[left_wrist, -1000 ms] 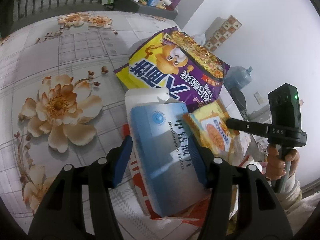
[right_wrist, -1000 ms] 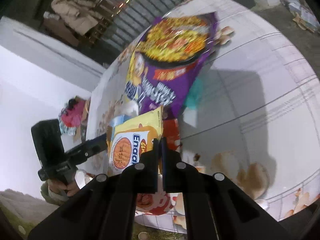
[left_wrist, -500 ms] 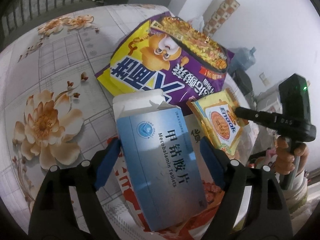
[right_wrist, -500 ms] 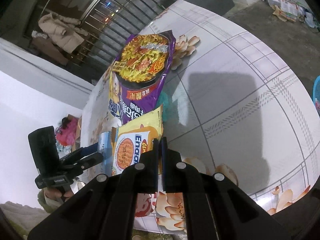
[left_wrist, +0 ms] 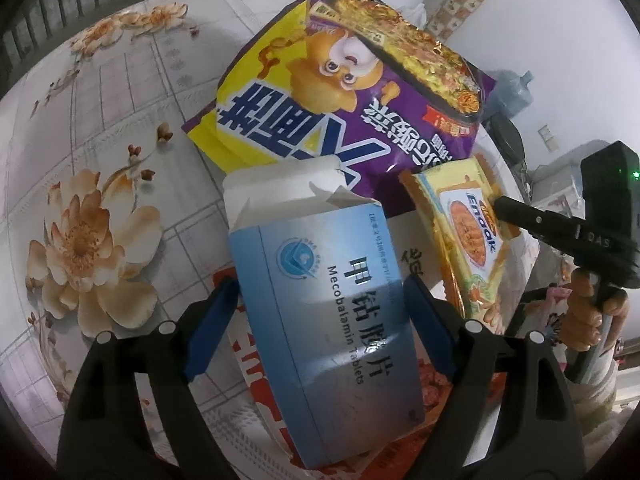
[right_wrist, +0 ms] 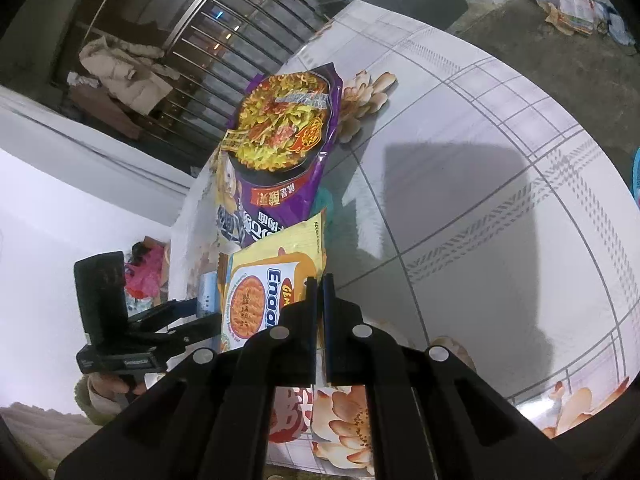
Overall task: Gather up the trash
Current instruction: 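Grasp the yellow Enaak snack bag with the right tool while the left tool grasps the blue medicine box, then carry snack bag and medicine box over the wastebasket and open both tools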
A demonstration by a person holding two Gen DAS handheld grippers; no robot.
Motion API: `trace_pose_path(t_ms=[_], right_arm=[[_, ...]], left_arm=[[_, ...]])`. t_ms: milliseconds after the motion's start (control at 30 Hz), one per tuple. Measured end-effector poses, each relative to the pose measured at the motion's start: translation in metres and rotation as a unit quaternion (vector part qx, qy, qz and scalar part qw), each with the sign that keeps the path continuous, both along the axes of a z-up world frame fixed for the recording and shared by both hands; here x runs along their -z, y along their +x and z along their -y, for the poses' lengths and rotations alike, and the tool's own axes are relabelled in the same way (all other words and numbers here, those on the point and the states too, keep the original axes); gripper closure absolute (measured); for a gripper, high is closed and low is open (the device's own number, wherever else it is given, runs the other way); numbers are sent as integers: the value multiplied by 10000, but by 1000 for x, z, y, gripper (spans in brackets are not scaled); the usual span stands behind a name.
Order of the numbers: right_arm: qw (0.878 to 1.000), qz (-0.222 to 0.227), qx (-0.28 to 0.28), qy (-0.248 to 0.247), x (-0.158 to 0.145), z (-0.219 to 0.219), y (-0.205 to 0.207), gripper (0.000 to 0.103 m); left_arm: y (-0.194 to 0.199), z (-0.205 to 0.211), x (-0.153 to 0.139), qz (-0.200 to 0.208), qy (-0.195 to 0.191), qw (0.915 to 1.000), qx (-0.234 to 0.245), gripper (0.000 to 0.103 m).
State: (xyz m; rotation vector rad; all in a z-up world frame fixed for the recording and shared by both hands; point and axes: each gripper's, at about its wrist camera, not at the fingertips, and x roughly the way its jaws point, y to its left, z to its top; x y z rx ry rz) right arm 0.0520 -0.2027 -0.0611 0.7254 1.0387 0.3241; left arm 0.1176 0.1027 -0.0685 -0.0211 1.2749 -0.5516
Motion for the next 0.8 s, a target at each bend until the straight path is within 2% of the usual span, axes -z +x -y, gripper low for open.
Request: trace_pose_path(t_ms=[167,367,567,800], right_arm=[[10000,57,-13,70,-1,0,0,100],[9996,162,-5,212,-7,1,0,100],[9990,352,-46,268,-18,2,3,100],[9976,582,-121,358,-33,8,8,100]], left_arm=[[0,-3,1,-22,-107,9999,-37,25],[-4,-21,-10,154,-267,9993,-208,27],[-13,-47,-33,564,-537,9956,-513,27],[-21,-67,-72,1082,-759,9868,-933,28]])
